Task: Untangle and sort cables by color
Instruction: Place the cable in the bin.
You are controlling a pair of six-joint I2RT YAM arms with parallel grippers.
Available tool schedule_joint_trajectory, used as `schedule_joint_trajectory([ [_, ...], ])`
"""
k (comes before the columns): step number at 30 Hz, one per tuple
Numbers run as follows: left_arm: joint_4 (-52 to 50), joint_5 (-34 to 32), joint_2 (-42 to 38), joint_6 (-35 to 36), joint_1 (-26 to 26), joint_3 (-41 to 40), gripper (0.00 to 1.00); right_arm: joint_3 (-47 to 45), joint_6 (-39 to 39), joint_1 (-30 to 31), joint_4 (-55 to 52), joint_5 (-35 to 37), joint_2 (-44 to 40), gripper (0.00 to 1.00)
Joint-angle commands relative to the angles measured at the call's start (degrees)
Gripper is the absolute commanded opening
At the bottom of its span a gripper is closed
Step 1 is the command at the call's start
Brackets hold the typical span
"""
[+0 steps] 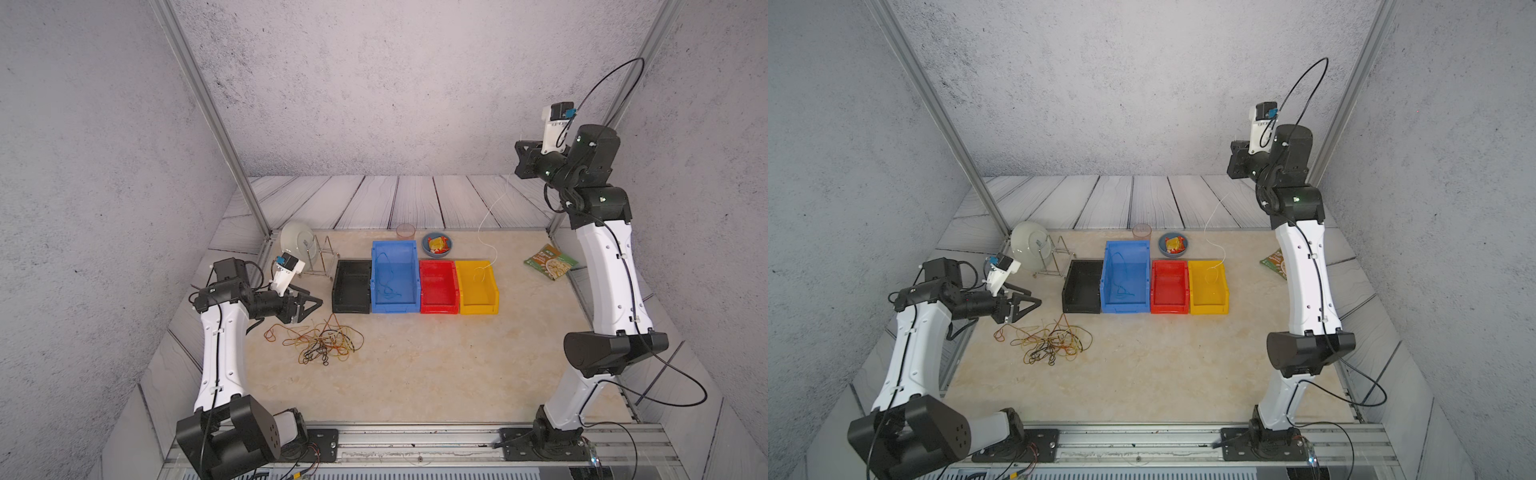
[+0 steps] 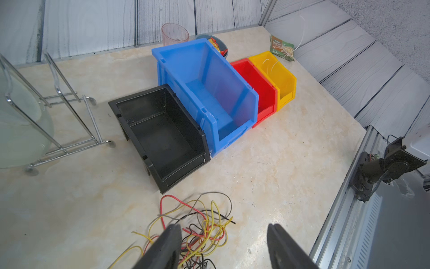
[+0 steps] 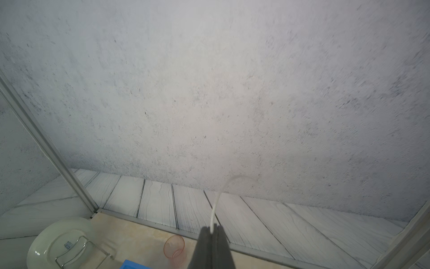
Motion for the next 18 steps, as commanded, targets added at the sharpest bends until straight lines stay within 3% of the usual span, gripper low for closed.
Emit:
schedule_joint_trajectory([
  [1, 0.33, 0.35, 0.52, -0.77, -0.8, -0.74, 0.65, -10.67, 0.84, 0.98, 3.06, -1.58, -5.44, 0.0],
  [7, 0.71, 0.33, 0.79, -1.32, -1.53, -0.8, 0.65, -34.62, 2.74, 1.36, 11.44, -0.65, -16.88, 0.0],
  [10, 0.68, 0.14, 0.87, -1.46, -1.78, -0.75, 0.65, -42.34, 2.33, 1.39, 12.3, 0.06, -19.99, 0.0],
  [14, 1.21, -0.5, 0.96, -1.87, -1.86, -1.16, 0.65, -49.81, 1.25, 1.37, 14.05, 0.39, -20.56, 0.0],
  [18, 1.62, -0.79, 0.79, -2.51, -1.87, -1.7, 0.65, -50.67, -0.02, 1.4, 15.03, 2.94, -18.7, 0.0],
])
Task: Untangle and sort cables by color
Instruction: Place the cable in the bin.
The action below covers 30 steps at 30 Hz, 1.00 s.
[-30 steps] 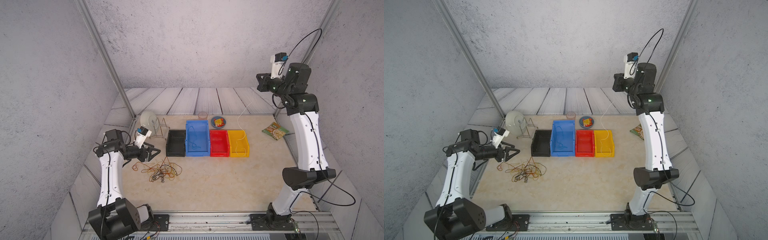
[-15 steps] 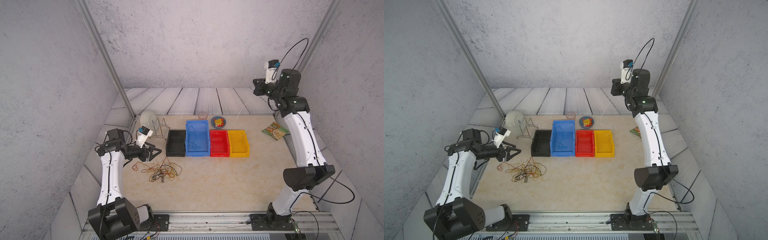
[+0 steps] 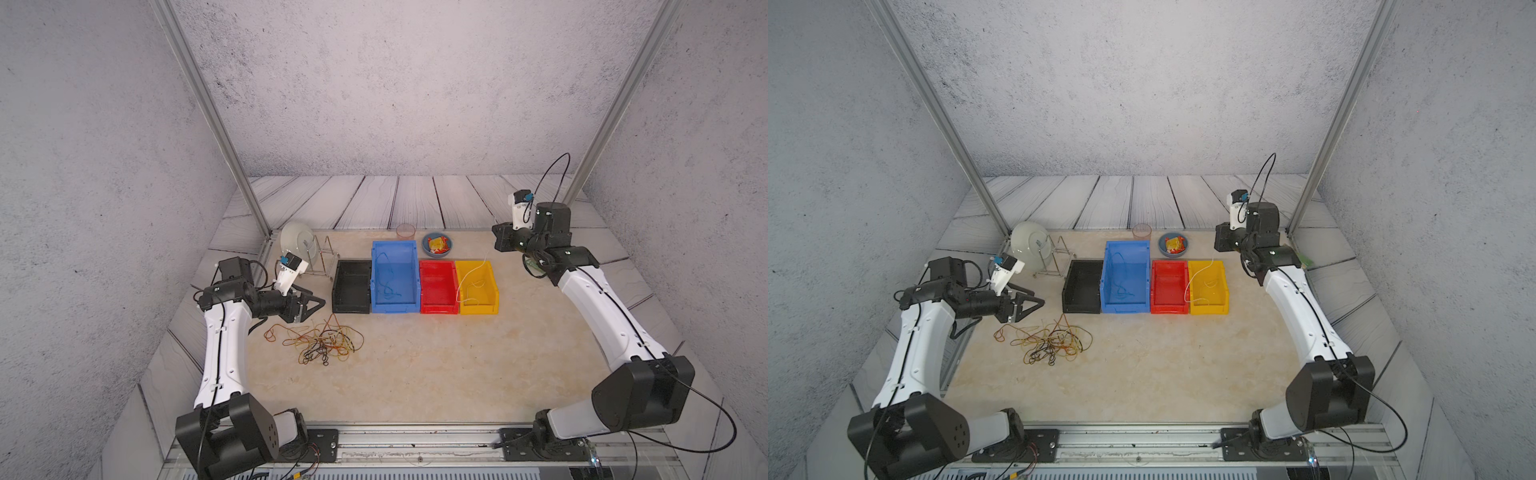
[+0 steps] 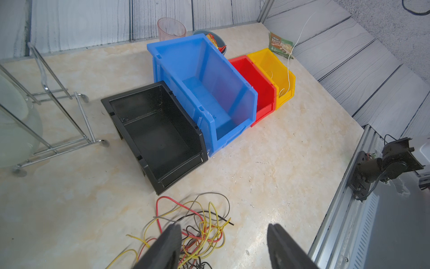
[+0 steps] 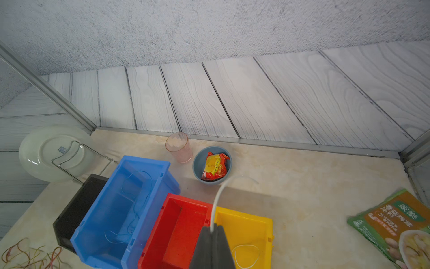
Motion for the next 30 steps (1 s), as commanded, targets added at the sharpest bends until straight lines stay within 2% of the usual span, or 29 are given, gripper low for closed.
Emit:
schedule_joint_trajectory([
  [1, 0.31, -0.12, 0.12, -0.63, -0.44, -0.95, 0.65, 1.15, -1.77, 0.03, 2.46, 2.74, 1.37, 0.0],
  [6, 0.1, -0.39, 0.02, -0.65, -0.43, -1.03, 0.65, 5.94, -3.71, -0.19, 1.7, 7.39, 4.72, 0.0],
  [13, 0.1, -0.13, 0.11, -0.74, -0.44, -1.18, 0.65, 7.28, -9.38, -0.38, 0.99, 12.55, 8.4, 0.0],
  [20, 0.64, -0.04, 0.28, -1.05, -0.4, -1.54, 0.65, 0.72, -8.87, 2.97, 3.04, 10.66, 9.5, 0.0],
  [26, 0.44, -0.22, 0.02, -0.99, -0.42, -1.65, 0.65, -5.43, -1.51, 3.71, 6.42, 5.66, 10.32, 0.0],
  [30, 0.35, -0.24, -0.15, -0.98, -0.44, -1.82, 0.65, -8.2, 1.1, 3.7, 3.91, 5.47, 11.28, 0.0],
])
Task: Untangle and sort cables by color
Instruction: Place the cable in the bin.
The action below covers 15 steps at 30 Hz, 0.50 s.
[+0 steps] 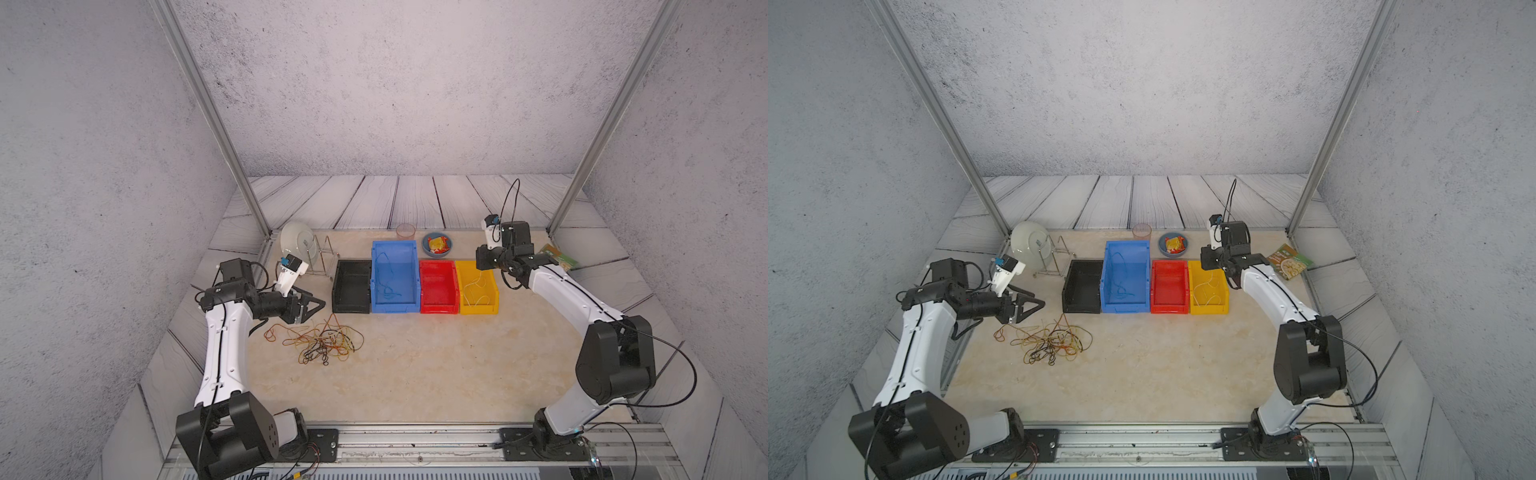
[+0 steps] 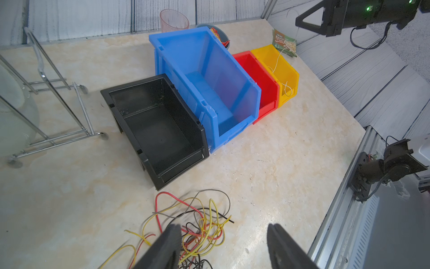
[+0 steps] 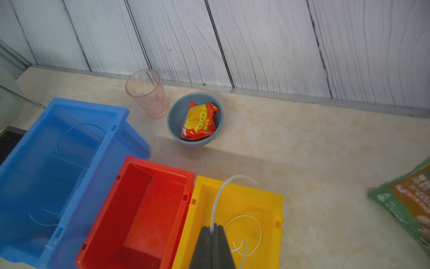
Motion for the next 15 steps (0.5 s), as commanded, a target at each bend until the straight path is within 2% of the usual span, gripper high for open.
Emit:
schedule_joint_trajectory([
  [1, -0.41, 0.33, -0.24, -0.11, -0.44, -0.9, 0.65, -1.55, 3.26, -0.28, -1.31, -0.53, 1.86, 0.0],
  [9, -0.35, 0.0, -0.31, -0.18, -0.43, -1.0, 0.65, -5.16, 4.06, -0.29, -3.69, -0.25, 4.85, 0.0],
  [15, -0.73, -4.88, -0.5, 0.34, -0.39, -0.85, 0.65, -2.92, 2.35, -0.29, -6.18, 0.18, 10.29, 0.0],
])
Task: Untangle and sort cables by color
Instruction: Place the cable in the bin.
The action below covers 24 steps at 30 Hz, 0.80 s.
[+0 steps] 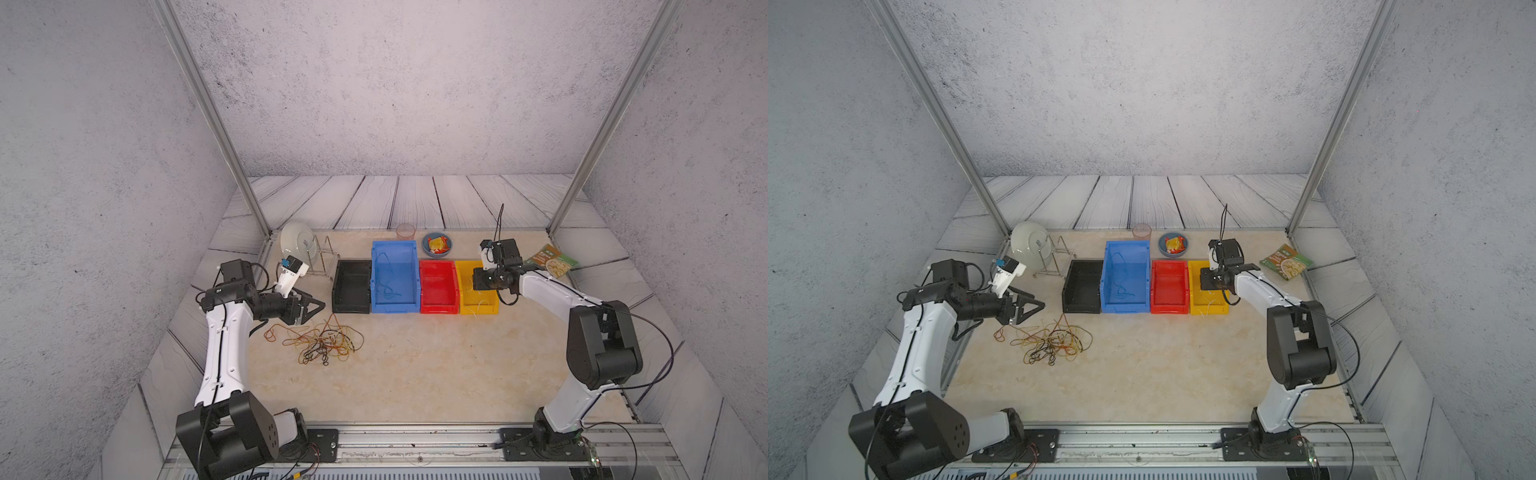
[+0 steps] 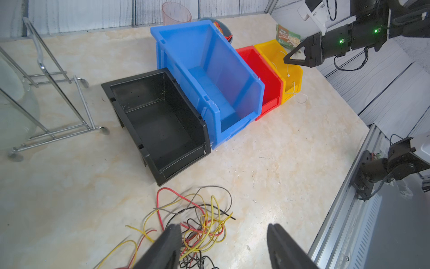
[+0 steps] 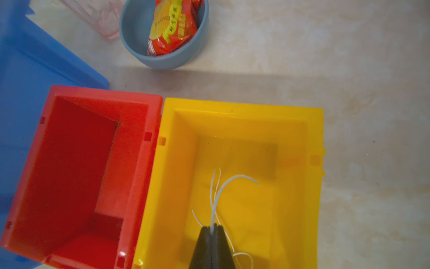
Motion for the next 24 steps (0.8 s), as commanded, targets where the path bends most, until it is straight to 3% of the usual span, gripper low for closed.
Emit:
schedule_joint_trajectory([
  [1, -1.18, -4.39, -0.38, 0.9, -0.44, -0.19, 0.65, 2.64, -1.49, 0.08, -3.44, -0.03, 4.05, 0.03],
  [3, -2.35, -8.59, -0.17, 1.77, -0.42, 0.02, 0.66, 3.39, -1.63, 0.18, -3.95, 0.19, 3.91, 0.13],
  [5, -4.35, -12.71, -0.09, 3.07, -0.36, 0.57, 0.66, 3.77, -1.72, 0.18, -4.52, 0.48, 3.04, 0.34],
  [9, -9.38, -17.16, -0.32, 8.52, 0.23, 0.42, 0.69, 4.04, -2.13, 0.18, -5.31, 0.4, -0.57, 0.48],
  [15, -15.31, -21.44, 0.6, 14.81, 2.11, -1.21, 0.72, 7.96, -1.9, 0.12, -9.56, 2.08, -7.95, 0.52],
  [24, -15.67, -22.14, 0.2, 17.18, 5.82, -3.77, 0.72, 11.83, 0.74, 2.74, -28.29, 7.32, -14.95, 0.55],
])
